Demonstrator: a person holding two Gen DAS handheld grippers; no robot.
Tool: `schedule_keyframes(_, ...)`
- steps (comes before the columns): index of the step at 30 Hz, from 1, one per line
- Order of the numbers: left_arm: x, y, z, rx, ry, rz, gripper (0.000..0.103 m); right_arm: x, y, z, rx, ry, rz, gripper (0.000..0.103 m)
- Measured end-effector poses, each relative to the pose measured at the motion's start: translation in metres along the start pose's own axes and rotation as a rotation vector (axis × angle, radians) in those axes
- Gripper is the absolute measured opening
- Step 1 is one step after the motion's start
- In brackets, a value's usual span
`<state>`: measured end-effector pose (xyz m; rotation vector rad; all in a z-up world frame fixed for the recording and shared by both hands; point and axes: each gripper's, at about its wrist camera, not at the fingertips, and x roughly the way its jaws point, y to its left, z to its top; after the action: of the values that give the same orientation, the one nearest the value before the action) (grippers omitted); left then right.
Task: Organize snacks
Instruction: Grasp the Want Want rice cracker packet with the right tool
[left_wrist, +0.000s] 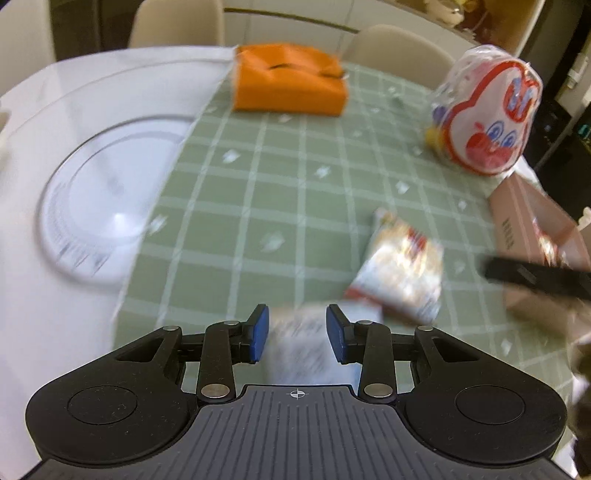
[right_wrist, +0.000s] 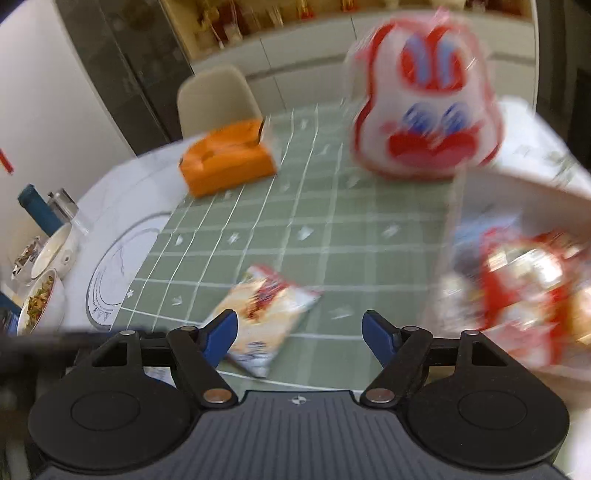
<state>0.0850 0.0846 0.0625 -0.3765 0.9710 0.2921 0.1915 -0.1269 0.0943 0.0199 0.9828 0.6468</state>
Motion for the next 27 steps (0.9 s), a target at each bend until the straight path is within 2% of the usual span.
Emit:
schedule_keyframes(4,-0.01,0.013,-0.022,-0.005,0.026,0.005,0.039,0.056,0.022,0.01,0.112,0.11,-0.048,0.075)
schedule_keyframes(6,-0.014,0.019,-0.029,-0.019,0.029,0.007,0.039,0.072,0.03,0.013,0.126,0.135,-0.07,0.075)
schedule_keyframes(9,-0.021,0.025,-0.036,-0.041,0.02,0.001,0.039,0.084,0.046,0.014,0.077,0.12,-0.112,0.079)
schedule_keyframes(13,-0.025,0.026,-0.041,-0.056,0.018,-0.012,0.039,0.086,0.056,0.014,0.028,0.101,-0.104,0.078)
schedule_keyframes(16,-0.026,0.023,-0.043,-0.058,0.019,-0.017,0.039,0.079,0.054,0.005,-0.015,0.09,-0.095,0.066)
schedule_keyframes(18,-0.026,0.021,-0.044,-0.06,0.019,-0.021,0.039,0.072,0.051,-0.002,-0.065,0.093,-0.078,0.055)
schedule_keyframes(21,-0.028,0.019,-0.046,-0.07,0.015,-0.022,0.039,0.053,0.045,-0.019,-0.153,0.09,-0.076,0.044)
schedule_keyframes(25,-0.031,0.015,-0.047,-0.111,0.001,-0.011,0.039,0.033,0.028,-0.039,-0.216,0.091,-0.119,0.041)
schedule_keyframes(27,-0.033,0.007,-0.048,-0.1,-0.009,-0.011,0.039,0.024,0.02,-0.042,-0.202,0.085,-0.094,0.042)
